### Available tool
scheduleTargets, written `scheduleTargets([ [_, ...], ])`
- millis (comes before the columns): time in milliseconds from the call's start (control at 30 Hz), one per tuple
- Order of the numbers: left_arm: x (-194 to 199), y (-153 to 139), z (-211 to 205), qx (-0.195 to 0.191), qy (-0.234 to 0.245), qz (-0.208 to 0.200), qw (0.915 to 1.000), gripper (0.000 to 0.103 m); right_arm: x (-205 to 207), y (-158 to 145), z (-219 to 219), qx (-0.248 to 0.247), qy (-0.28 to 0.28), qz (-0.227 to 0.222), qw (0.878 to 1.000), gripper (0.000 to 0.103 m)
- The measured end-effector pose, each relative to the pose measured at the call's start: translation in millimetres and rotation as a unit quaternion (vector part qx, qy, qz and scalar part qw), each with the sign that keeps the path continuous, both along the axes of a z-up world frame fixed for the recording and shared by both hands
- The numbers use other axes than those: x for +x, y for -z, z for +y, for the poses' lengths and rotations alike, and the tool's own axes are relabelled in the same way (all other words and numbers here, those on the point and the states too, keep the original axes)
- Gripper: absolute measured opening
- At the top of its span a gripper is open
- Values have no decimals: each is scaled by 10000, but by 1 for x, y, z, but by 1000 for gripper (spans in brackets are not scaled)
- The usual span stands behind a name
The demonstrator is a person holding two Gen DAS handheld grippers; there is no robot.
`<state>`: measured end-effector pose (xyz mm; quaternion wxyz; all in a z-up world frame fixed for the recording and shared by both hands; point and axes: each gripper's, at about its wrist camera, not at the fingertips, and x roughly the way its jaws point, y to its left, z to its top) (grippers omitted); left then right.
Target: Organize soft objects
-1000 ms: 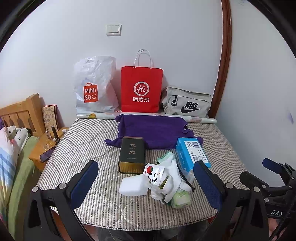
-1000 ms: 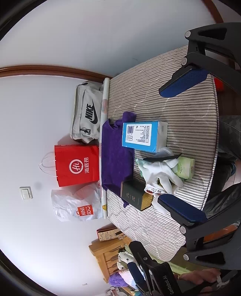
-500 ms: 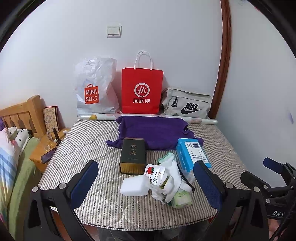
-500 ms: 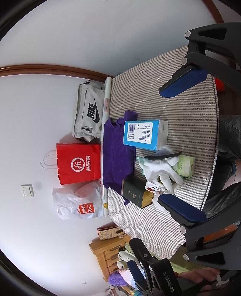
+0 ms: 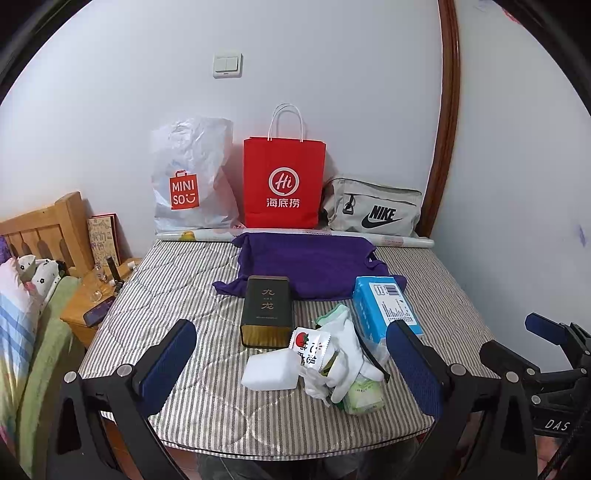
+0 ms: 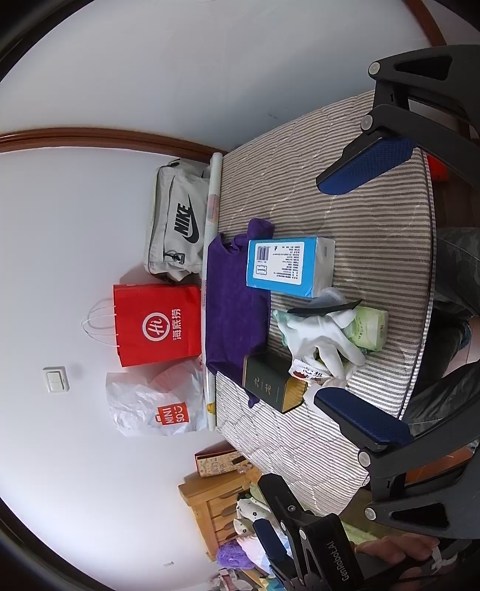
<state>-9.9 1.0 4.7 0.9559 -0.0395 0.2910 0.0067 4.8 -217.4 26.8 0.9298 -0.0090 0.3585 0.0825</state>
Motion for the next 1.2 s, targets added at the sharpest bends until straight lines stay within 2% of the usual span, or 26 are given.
scheduleTargets([
  [900,-1,1,-2,17,-4,-8,10000,103,-1,-1,3,31,-30,7,10000,103],
  [1200,4,2,-6,-11,128,37,9999,103,1,2,2,-8,-62,-7,10000,103],
])
